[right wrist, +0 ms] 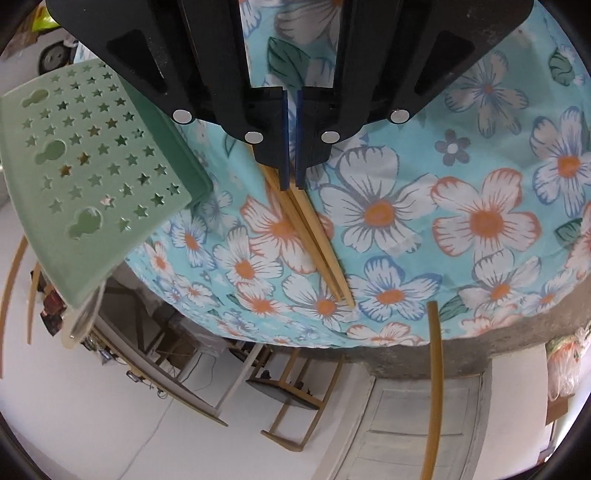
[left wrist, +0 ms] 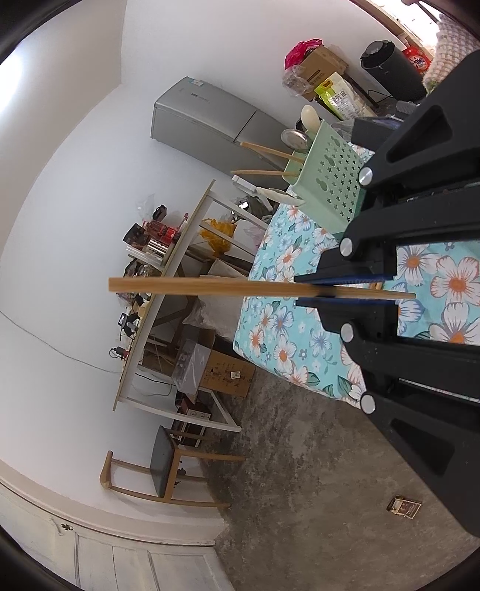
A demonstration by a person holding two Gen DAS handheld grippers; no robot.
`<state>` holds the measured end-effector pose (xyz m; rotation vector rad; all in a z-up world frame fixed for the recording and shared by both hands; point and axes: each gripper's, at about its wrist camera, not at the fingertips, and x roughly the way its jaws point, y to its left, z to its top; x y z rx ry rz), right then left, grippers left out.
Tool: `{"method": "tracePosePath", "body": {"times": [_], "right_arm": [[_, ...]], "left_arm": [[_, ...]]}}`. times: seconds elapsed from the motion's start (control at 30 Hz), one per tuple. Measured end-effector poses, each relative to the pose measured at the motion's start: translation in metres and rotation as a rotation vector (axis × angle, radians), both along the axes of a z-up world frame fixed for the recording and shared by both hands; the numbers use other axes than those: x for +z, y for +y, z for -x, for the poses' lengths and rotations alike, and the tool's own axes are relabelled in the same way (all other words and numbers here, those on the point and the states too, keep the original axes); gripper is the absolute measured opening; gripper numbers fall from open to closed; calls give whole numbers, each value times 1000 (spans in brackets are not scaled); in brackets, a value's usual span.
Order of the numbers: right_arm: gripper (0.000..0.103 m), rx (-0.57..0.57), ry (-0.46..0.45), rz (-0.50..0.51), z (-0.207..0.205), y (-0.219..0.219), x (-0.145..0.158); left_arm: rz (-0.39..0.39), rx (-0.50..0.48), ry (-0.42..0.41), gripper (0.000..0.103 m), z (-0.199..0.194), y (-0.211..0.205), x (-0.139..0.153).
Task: Organize utensils
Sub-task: 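Grasp a wooden chopstick from the table with the right gripper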
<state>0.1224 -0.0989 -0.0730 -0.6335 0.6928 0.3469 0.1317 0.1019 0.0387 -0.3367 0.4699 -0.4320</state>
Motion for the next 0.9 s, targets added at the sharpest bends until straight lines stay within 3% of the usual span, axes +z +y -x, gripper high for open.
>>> {"method": "tracePosePath", "body": {"times": [0.3,0.37,0.43,0.47,0.7,0.8,0.9], "right_arm": [[0,-18,12,-49,36,-21,20],[6,-5,6,-21,42,-20,21],[22,2,-12,19,41,-15,18],[22,10,-20,34,41,-12,16],[18,30,-9,144,6,4,-10],[9,40,-16,145,-4,7,-15],[8,39,-16,123,-5,6,-10]], "left_arm": [[4,-30,-4,5,4,-5,2],[7,-37,-5,5,4,-7,3],[8,-41,-6,5,5,-9,4],[6,-43,-8,5,6,-10,4],[-4,-29,7,5,4,-8,-1],[-12,-21,13,5,2,-6,-4],[-11,-15,19,5,-1,-4,-7]]}}
